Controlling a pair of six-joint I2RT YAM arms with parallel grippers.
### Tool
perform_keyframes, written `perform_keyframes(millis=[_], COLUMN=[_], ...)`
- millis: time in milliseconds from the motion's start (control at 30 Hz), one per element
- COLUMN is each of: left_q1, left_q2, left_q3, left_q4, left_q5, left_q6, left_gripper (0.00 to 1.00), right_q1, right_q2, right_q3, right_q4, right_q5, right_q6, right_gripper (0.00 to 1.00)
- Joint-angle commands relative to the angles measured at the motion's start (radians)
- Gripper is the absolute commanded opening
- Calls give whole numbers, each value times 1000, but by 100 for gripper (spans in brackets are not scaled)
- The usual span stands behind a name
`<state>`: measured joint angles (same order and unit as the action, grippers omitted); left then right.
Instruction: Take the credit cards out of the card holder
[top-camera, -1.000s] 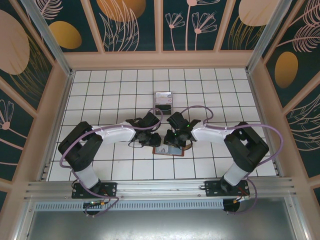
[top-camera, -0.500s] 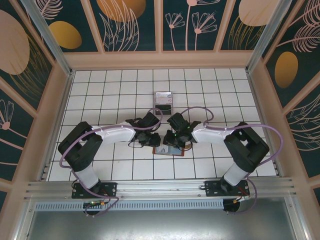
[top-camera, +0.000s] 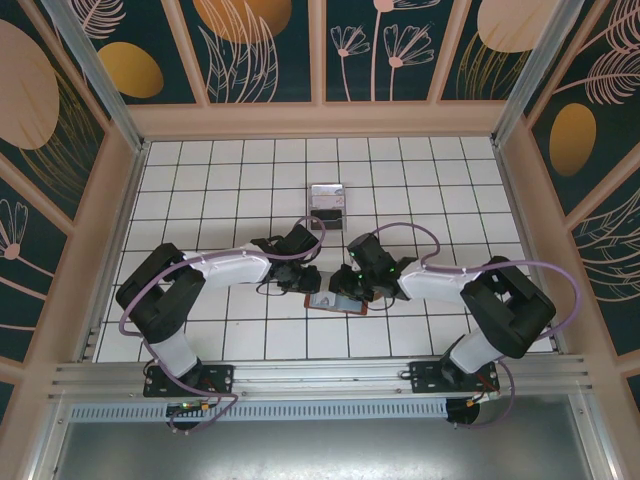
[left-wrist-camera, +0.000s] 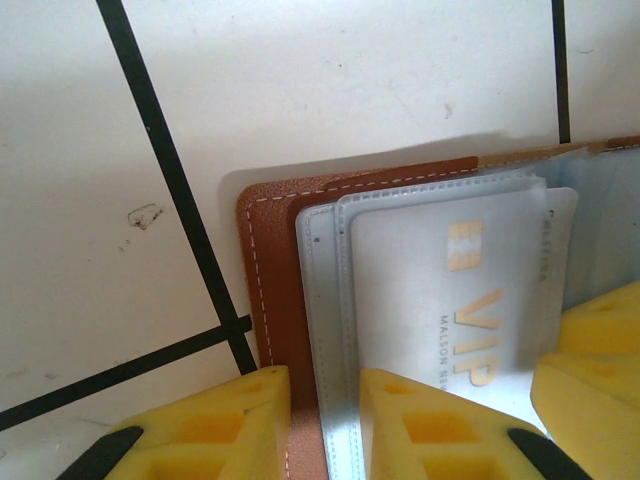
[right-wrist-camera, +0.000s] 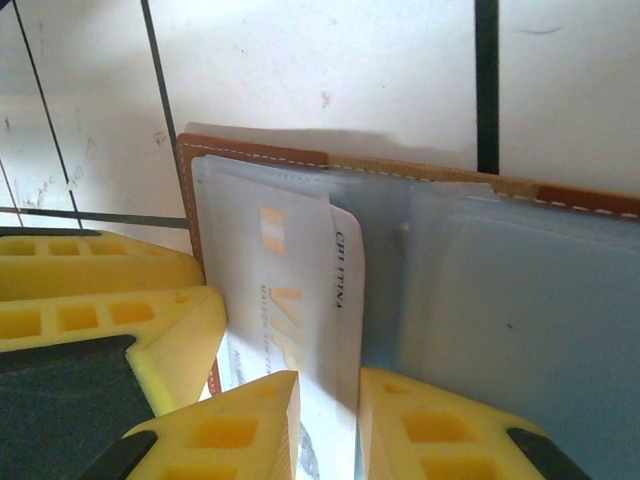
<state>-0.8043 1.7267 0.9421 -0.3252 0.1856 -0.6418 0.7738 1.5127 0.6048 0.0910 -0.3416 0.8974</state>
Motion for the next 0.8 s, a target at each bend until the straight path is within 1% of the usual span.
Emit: perform_keyframes(millis=[0, 100, 367, 467, 533, 567, 667, 767], left_q1=[0, 0, 0, -1, 0, 0, -1, -1], left_q2=[8, 7, 2, 0, 0, 1, 1, 2], left_q3=[-29, -28, -33, -32, -32, -32, -32, -29], left_q4=[-37, -38, -37, -39, -41, -41, -40, -41], left_q5=[-14, -14, -11, -14, -14, -14, -14, -11], left_q6=[-21, -23, -31, -32, -32, -32, -35, -32], left_gripper=[26, 26, 26, 26, 26, 26, 26, 26], right_q1=[-29, -34, -46, -48, -50, -50, -51, -50], right_q2=[-73, -77, -73, -71, -72, -76, -71, -40], right_q3=[-133, -166, -205, -209, -201, -192, -156, -128], right_q4=[278, 355, 405, 405, 364, 312, 189, 152], right_q5=[-106, -132, -137, -137, -119, -93, -40, -40], right_q6=[13, 18, 30, 29, 29, 26, 10, 5], right_gripper=[19, 16, 10, 9, 14, 16, 20, 22])
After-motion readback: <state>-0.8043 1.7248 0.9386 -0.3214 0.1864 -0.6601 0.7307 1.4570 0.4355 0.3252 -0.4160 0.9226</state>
